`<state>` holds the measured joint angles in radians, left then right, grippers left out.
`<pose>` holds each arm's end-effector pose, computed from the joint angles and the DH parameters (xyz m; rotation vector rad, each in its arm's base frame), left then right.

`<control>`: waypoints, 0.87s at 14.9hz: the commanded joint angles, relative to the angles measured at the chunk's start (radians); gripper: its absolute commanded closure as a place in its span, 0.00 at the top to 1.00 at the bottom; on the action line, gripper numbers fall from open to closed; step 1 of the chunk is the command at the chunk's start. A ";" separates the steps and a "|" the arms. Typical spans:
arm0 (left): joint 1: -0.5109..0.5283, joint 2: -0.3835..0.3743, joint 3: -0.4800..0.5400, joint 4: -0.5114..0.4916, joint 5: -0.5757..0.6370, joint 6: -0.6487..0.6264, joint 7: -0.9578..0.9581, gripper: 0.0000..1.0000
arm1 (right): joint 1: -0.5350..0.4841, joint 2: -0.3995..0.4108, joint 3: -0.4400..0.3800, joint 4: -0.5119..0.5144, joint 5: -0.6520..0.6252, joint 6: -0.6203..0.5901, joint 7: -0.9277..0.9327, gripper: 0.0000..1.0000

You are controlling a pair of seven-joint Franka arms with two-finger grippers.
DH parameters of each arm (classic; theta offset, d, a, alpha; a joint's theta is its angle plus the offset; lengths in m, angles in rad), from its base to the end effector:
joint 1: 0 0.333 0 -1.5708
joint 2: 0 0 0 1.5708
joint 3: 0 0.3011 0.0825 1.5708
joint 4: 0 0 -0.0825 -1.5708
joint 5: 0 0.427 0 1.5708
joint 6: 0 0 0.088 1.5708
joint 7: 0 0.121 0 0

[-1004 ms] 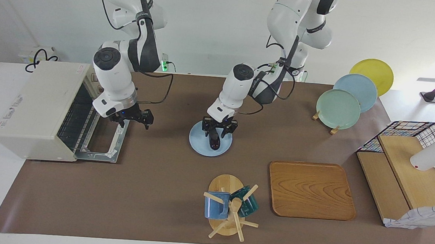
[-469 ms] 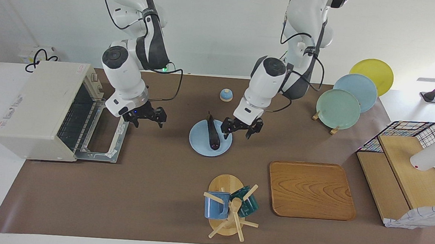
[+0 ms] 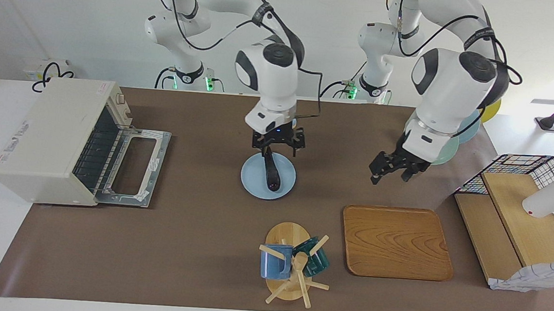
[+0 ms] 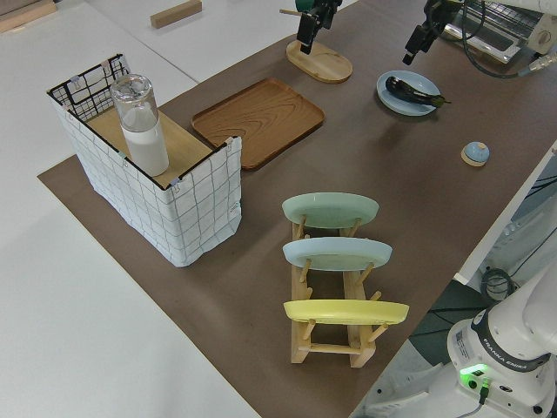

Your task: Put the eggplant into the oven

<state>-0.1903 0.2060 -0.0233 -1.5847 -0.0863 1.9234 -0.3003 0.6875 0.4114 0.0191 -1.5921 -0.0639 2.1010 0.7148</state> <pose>0.6636 -0.1502 0.4903 3.0143 0.1689 0.1604 0.5492 0.4620 0.3601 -3.1106 -0.0303 -0.1650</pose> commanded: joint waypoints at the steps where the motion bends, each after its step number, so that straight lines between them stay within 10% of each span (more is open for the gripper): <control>1: 0.058 -0.046 -0.007 0.000 0.051 -0.086 0.128 1.00 | 0.029 0.142 -0.005 0.111 -0.068 0.007 0.038 0.94; 4: 0.077 -0.082 -0.006 -0.001 0.060 -0.139 0.168 1.00 | 0.026 0.115 -0.004 0.000 -0.065 0.123 0.043 0.64; 13: 0.098 -0.252 -0.006 -0.112 0.082 -0.320 0.244 1.00 | 0.032 0.069 -0.004 -0.157 -0.065 0.217 0.043 0.36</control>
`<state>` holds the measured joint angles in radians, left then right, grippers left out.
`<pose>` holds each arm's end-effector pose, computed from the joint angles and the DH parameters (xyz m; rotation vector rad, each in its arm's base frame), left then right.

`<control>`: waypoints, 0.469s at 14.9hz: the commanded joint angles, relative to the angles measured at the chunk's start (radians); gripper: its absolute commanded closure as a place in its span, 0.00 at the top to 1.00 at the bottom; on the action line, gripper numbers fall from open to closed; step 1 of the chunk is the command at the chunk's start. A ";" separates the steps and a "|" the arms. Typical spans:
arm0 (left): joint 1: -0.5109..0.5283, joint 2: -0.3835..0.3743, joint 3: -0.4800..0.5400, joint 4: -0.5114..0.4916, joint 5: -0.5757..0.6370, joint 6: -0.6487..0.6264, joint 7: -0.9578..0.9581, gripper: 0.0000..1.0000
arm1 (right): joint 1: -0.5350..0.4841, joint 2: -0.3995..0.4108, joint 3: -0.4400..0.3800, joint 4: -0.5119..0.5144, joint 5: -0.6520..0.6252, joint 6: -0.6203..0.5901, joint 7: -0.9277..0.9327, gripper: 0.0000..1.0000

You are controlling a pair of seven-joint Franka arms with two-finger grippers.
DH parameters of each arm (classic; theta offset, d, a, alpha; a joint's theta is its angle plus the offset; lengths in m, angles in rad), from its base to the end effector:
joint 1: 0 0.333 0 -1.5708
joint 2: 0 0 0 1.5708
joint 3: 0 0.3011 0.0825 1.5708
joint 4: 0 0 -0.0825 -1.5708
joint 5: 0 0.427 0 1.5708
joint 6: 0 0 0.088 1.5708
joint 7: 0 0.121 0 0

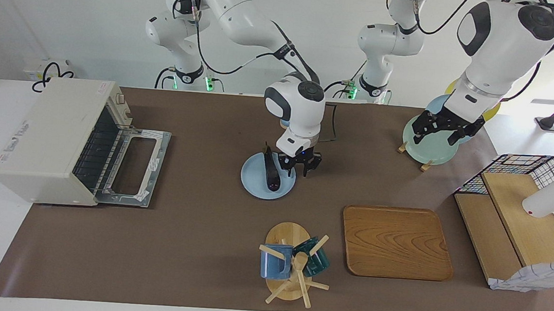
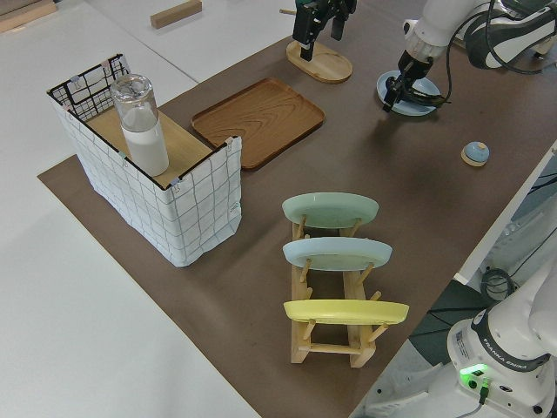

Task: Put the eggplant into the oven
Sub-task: 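Carry the eggplant with the right gripper toward the open oven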

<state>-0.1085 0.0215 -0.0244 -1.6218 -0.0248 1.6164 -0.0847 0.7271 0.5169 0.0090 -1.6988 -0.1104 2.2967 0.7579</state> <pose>0.5998 -0.0830 0.5603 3.1182 -0.0729 -0.0460 0.5281 0.4730 0.2499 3.1312 0.0733 0.1796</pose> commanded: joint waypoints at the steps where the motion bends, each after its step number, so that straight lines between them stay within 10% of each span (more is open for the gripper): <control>1: 0.017 -0.080 -0.005 -0.088 0.020 -0.010 0.026 1.00 | -0.008 -0.038 0.006 -0.057 -0.020 0.021 0.001 0.31; 4: 0.017 -0.109 -0.005 -0.131 0.020 -0.003 0.023 1.00 | -0.006 -0.049 0.006 -0.085 -0.020 0.024 0.000 0.02; 7: 0.009 -0.121 -0.005 -0.150 0.017 0.005 0.020 1.00 | -0.009 -0.049 0.005 -0.087 -0.020 0.021 -0.008 0.00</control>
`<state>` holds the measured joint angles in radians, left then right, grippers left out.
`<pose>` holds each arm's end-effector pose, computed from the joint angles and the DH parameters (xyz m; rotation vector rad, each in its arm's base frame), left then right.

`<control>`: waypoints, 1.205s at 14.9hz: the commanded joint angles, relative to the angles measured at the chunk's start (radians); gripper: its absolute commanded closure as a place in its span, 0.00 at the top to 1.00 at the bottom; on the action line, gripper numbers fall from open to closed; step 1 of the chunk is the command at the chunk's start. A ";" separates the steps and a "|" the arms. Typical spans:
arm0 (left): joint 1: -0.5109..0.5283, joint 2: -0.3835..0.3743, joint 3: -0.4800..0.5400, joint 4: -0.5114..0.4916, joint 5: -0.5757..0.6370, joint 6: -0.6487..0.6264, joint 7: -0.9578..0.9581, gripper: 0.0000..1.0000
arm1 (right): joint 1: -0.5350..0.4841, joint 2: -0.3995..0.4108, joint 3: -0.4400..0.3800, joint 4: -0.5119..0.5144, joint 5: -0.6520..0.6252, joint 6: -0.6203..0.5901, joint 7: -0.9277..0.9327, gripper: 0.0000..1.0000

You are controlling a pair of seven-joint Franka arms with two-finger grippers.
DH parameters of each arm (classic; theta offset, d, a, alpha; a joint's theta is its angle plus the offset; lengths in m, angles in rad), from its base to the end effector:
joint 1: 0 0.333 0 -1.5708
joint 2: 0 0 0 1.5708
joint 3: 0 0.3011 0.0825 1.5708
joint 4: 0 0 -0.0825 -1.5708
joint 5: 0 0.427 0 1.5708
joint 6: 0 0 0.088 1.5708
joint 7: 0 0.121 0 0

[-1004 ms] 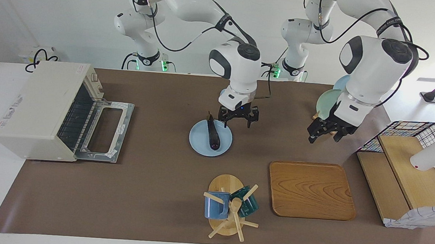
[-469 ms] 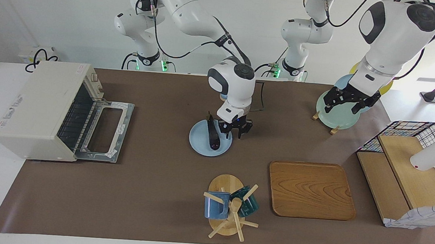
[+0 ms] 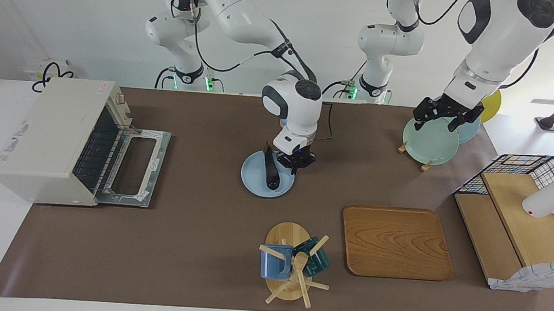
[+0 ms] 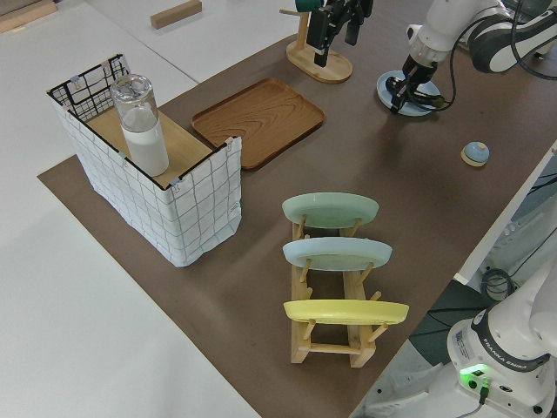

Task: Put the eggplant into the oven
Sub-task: 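Carry the eggplant with the right gripper toward the open oven, then insert the eggplant into the oven and open the right gripper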

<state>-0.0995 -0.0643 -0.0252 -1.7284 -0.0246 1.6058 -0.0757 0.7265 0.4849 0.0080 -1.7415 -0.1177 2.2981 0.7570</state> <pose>0.5717 -0.0749 0.5552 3.1223 -0.0739 -0.0942 0.5213 0.4652 0.2518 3.1205 0.0805 0.1745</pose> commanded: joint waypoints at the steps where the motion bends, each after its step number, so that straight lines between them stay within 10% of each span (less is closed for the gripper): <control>1: -0.003 -0.034 -0.004 -0.040 0.017 0.017 0.014 1.00 | -0.010 -0.017 0.006 -0.041 -0.016 0.012 -0.013 0.00; 8: 0.006 -0.025 -0.005 0.021 0.011 -0.047 0.060 1.00 | -0.085 -0.022 -0.006 0.200 -0.129 -0.388 -0.200 0.00; 18: 0.011 -0.017 -0.005 0.043 -0.006 -0.050 0.051 1.00 | -0.459 -0.357 -0.005 -0.131 -0.129 -0.464 -0.547 0.00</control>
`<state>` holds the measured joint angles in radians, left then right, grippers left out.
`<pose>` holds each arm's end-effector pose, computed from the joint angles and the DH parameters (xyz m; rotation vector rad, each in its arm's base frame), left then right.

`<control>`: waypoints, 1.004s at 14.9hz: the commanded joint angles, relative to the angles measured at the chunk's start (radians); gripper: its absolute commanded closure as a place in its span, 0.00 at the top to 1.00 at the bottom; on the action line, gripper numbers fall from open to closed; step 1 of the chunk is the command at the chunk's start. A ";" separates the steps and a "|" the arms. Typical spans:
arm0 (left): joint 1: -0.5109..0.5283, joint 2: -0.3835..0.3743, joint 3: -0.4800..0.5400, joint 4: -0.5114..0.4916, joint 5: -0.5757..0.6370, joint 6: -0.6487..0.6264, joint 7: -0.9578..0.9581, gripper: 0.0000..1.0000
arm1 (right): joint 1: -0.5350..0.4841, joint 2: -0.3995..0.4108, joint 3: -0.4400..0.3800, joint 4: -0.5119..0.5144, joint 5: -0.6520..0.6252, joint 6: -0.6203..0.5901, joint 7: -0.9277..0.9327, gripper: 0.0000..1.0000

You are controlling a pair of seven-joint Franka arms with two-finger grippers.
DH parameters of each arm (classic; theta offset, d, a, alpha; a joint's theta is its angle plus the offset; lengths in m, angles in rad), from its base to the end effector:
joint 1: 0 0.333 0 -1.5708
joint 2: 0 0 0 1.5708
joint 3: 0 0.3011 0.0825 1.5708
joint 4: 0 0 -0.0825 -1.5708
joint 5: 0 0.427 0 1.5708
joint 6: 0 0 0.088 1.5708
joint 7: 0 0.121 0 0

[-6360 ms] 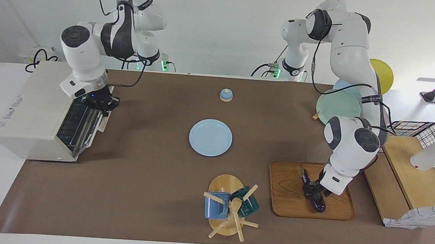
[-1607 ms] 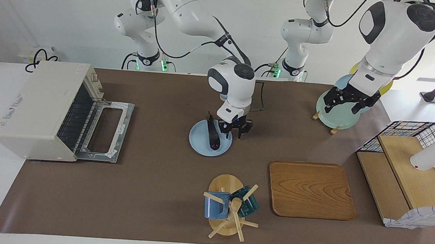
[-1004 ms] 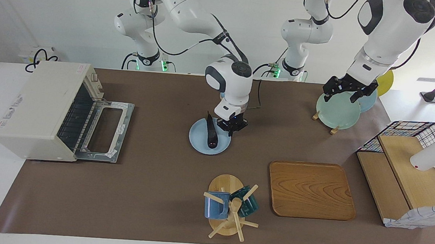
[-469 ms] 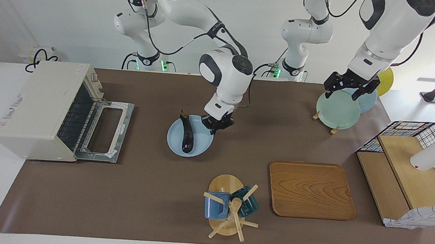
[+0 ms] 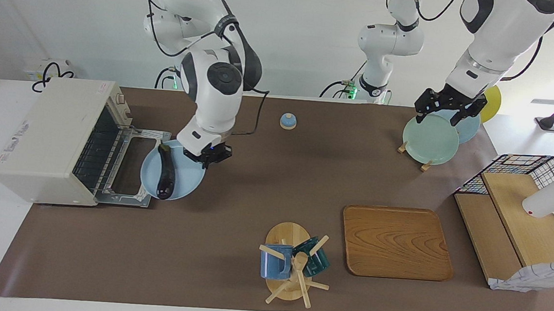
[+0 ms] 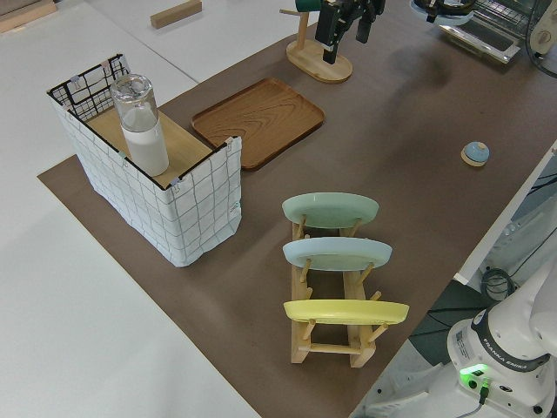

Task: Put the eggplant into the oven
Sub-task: 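Insert the eggplant into the oven and open the right gripper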

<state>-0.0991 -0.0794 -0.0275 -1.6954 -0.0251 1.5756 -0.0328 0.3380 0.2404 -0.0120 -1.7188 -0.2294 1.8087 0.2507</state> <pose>0.5667 -0.0757 0.5784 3.1179 -0.1452 -0.0657 0.6209 0.1871 0.3900 2.8768 0.2112 -0.1172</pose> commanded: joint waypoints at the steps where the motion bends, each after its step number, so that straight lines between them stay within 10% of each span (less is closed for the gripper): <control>1: 0.009 -0.002 -0.003 0.010 -0.006 -0.020 0.007 1.00 | -0.111 -0.139 0.015 -0.189 -0.018 0.026 -0.085 0.00; 15: 0.038 0.000 -0.012 0.016 -0.015 -0.006 0.017 1.00 | -0.370 -0.219 0.015 -0.447 0.012 0.268 -0.323 0.00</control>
<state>-0.0812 -0.0794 -0.0271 -1.6916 -0.0325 1.5758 -0.0324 -0.0199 0.0541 -0.0077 -2.1170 -0.2292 2.0561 -0.0540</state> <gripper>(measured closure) 0.000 0.974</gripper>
